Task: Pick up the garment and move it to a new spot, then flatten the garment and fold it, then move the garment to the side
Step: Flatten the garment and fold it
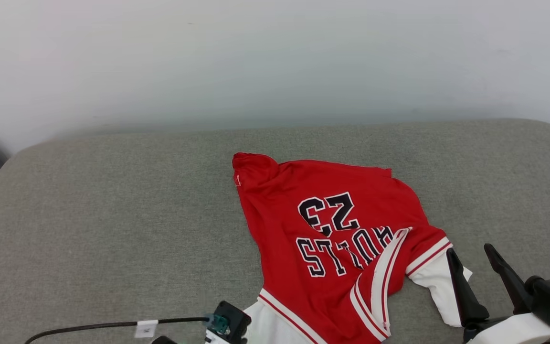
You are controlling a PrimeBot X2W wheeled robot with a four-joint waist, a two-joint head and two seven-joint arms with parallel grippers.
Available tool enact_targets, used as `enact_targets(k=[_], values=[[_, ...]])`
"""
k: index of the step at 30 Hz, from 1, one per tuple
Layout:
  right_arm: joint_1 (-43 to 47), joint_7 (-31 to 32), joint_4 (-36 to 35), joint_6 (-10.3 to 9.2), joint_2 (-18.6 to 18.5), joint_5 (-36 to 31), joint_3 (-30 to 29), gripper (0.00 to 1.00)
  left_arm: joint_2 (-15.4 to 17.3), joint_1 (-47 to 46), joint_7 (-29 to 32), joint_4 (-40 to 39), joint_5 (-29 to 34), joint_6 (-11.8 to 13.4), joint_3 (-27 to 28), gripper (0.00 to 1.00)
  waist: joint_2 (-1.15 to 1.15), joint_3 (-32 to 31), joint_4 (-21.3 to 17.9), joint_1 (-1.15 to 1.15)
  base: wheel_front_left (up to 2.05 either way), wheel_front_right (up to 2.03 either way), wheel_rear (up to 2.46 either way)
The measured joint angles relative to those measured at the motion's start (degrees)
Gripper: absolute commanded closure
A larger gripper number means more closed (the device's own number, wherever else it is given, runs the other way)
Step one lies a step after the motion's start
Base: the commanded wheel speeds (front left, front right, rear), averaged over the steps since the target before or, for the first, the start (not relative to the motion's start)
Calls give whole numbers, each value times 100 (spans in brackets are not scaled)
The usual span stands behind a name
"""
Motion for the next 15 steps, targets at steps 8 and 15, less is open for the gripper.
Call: enact_targets(k=[8, 15], values=[[-34, -52, -11, 0, 51, 85, 1, 0, 111, -199, 1235, 364, -151, -267, -493, 0, 0, 293, -173, 0, 0, 0, 0], [-192, -111, 8, 0, 56, 104, -59, 0, -107, -442, 1470, 679, -202, -255, -532, 56, 0, 590, -278, 0, 0, 0, 0]])
